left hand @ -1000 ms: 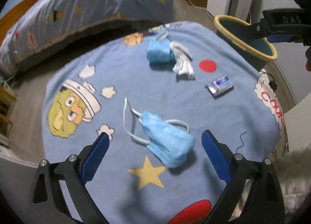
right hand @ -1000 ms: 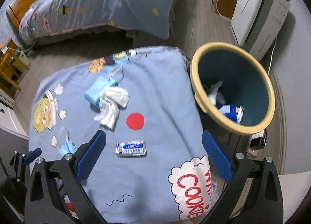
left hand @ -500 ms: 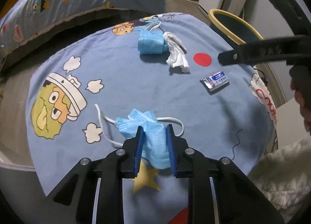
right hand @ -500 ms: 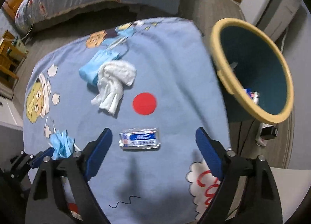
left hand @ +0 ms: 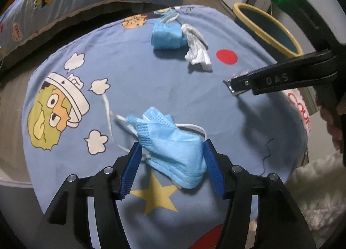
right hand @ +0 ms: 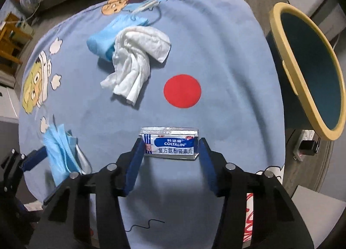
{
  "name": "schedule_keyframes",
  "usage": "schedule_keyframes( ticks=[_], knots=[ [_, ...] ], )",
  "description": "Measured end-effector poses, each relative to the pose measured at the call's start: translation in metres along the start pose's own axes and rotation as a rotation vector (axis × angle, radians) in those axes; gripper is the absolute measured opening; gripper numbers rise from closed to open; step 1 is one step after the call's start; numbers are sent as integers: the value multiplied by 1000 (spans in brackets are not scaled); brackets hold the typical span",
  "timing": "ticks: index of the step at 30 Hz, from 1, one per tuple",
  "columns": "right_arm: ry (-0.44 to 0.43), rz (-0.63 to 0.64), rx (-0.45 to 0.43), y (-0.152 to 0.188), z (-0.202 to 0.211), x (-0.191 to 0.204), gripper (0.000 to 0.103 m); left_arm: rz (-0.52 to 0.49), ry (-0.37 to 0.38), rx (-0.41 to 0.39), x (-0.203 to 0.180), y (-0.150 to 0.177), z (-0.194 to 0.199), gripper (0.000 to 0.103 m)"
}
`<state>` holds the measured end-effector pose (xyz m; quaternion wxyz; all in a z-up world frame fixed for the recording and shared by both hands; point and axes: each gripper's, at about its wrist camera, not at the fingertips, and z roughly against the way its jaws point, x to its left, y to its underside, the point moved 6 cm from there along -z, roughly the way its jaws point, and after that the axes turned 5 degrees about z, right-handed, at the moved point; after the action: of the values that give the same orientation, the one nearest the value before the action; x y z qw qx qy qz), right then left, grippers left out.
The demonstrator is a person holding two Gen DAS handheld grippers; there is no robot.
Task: Collect trash
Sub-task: 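Grasp the blue face mask with the left tool while the right tool grasps the medicine packet, then carry the mask and medicine packet over the bin and open both tools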
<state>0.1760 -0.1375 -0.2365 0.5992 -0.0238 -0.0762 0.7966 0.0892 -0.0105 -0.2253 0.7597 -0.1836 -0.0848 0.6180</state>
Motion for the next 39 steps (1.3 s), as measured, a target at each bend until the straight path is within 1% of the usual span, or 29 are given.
schedule_keyframes(
  ticks=[3,4,5,6,7,8,9,10,11,12,16,18,19,20,21,22,26,29,34,36,37,39],
  knots=[
    [-2,19,-7,-2,2,2,45,-4,-4,18,0,1,-5,60],
    [-6,19,-8,-2,2,2,39,1,2,22,1,1,-6,58],
    [-7,21,-10,-2,3,2,22,4,8,28,1,1,-8,47],
    [-11,26,-8,-1,3,2,17,5,12,37,0,2,-9,43],
    [-19,31,-1,0,2,3,15,2,11,38,0,2,-10,40],
    [-20,37,3,1,1,4,14,-2,13,40,-1,2,-10,32],
    [-18,45,7,2,1,4,14,-10,8,37,-2,1,-9,29],
    [-18,48,6,2,2,5,12,-15,0,32,-1,0,-8,27],
    [-21,46,1,2,2,5,8,-16,-6,23,-1,-2,-7,23],
    [-23,44,-3,2,3,5,7,-10,-8,12,1,-4,-4,22],
    [-64,-1,-15,1,7,0,7,51,-18,-39,15,-15,11,22],
    [-42,13,-34,-4,11,-4,12,75,-14,-57,22,-17,17,22],
    [-24,26,-45,-6,13,-4,26,92,-6,-64,24,-20,20,22],
    [-1,36,-59,-8,15,-4,47,102,-2,-70,26,-21,21,22],
    [12,42,-68,-9,17,-3,53,113,1,-76,28,-23,23,22],
    [20,59,-77,-13,18,0,55,125,6,-81,30,-24,24,22],
    [31,150,-62,-15,12,16,55,142,15,-80,36,-22,26,22],
    [61,221,-56,-19,5,28,55,146,20,-79,38,-22,26,22],
    [54,245,-42,-22,-4,37,54,150,30,-76,42,-20,27,22],
    [34,234,-35,-22,-4,38,46,155,32,-79,42,-21,27,22],
    [15,232,-29,-20,-6,39,29,157,33,-80,43,-21,28,22],
    [-4,228,-22,-20,-7,46,27,162,34,-79,44,-23,27,22]
  ],
)
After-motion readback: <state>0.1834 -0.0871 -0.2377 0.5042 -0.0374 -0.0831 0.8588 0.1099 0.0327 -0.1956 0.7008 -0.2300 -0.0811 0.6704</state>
